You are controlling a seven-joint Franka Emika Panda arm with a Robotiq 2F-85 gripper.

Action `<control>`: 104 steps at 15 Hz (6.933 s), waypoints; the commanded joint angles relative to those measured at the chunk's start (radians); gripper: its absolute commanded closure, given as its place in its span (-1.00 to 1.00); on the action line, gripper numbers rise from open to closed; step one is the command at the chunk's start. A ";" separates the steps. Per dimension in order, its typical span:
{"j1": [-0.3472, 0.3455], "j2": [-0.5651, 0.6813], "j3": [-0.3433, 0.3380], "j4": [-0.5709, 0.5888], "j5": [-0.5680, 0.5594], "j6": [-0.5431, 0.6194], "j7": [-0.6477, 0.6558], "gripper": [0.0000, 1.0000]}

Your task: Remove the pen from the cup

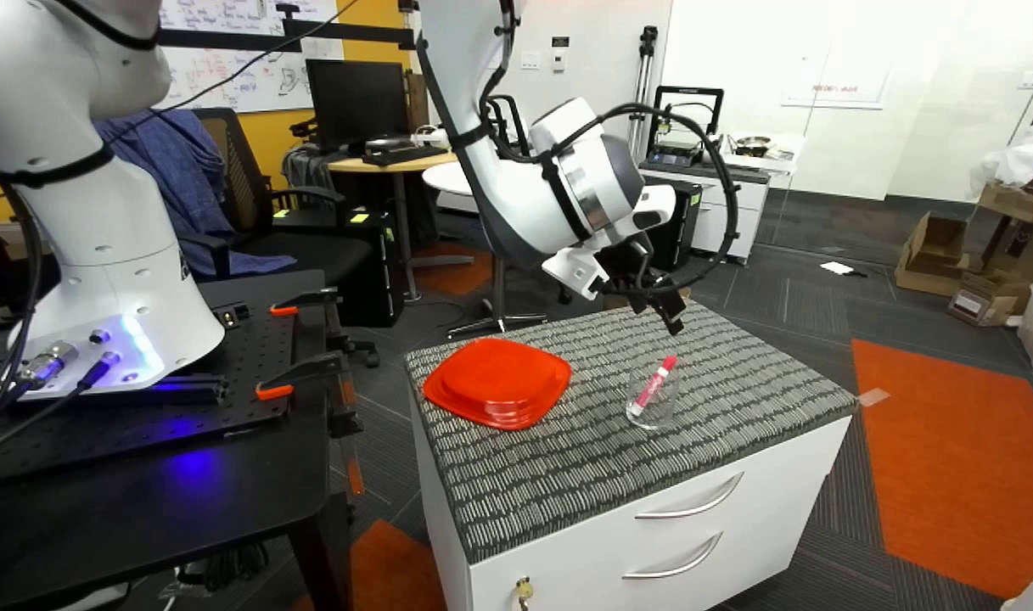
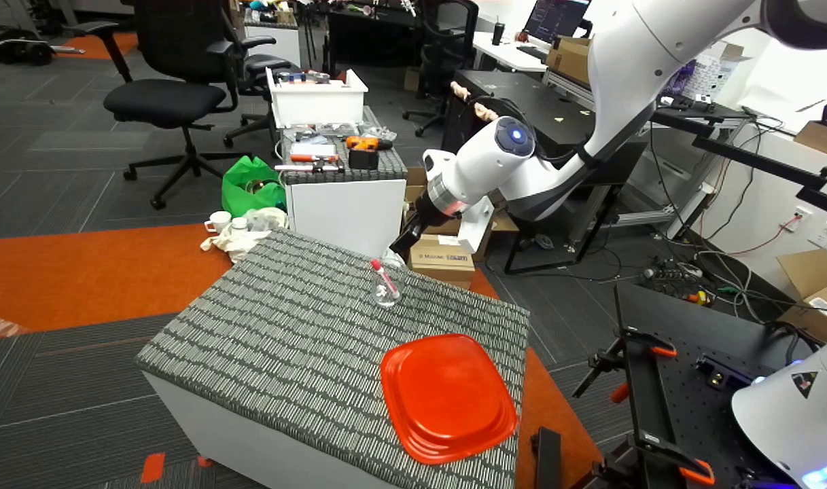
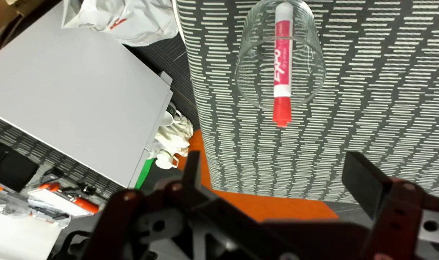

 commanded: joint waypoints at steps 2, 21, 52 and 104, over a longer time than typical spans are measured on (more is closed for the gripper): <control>-0.012 0.101 0.009 0.087 0.007 0.031 -0.018 -0.81; -0.080 0.255 0.117 0.171 0.173 0.000 -0.260 -0.16; 0.018 0.249 0.103 0.148 1.337 -0.003 -1.301 -0.14; 0.262 0.017 0.056 0.012 1.421 -0.116 -1.277 0.95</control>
